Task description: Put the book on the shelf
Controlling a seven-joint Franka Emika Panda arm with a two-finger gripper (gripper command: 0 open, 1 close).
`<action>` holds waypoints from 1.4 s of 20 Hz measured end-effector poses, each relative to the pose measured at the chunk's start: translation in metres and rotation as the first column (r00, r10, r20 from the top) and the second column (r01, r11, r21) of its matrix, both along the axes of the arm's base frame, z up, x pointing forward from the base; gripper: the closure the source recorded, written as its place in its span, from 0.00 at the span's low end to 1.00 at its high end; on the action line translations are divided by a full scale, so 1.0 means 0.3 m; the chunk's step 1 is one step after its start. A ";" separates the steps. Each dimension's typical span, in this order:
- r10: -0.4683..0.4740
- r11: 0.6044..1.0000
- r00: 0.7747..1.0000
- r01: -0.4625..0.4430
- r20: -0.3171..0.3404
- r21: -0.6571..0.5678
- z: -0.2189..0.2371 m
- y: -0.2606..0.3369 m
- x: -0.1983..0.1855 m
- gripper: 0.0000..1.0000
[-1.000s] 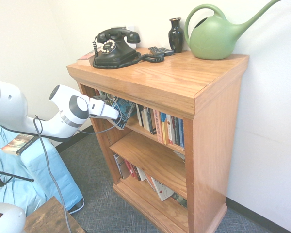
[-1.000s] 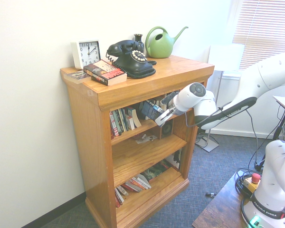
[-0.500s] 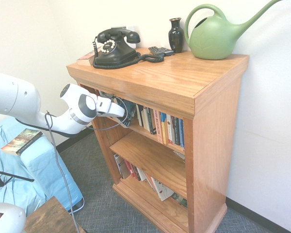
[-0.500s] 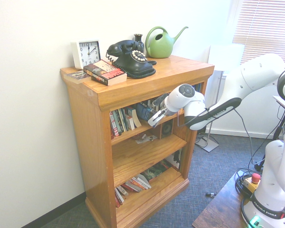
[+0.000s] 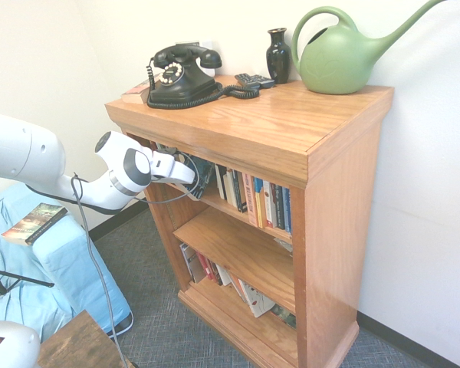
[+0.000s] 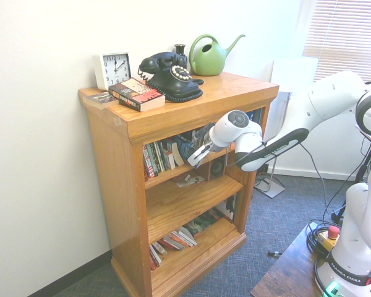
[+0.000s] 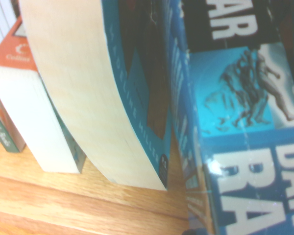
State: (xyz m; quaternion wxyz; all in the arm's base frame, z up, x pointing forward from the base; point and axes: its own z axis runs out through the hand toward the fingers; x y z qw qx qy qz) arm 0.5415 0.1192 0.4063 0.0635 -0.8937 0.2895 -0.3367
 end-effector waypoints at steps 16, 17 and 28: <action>-0.005 1.000 1.000 0.005 -0.002 0.010 0.001 0.005 0.004 0.00; -0.005 1.000 1.000 0.005 -0.002 0.009 0.001 0.005 0.004 0.00; 0.029 0.999 1.000 -0.029 -0.004 -0.030 0.034 -0.033 -0.102 0.00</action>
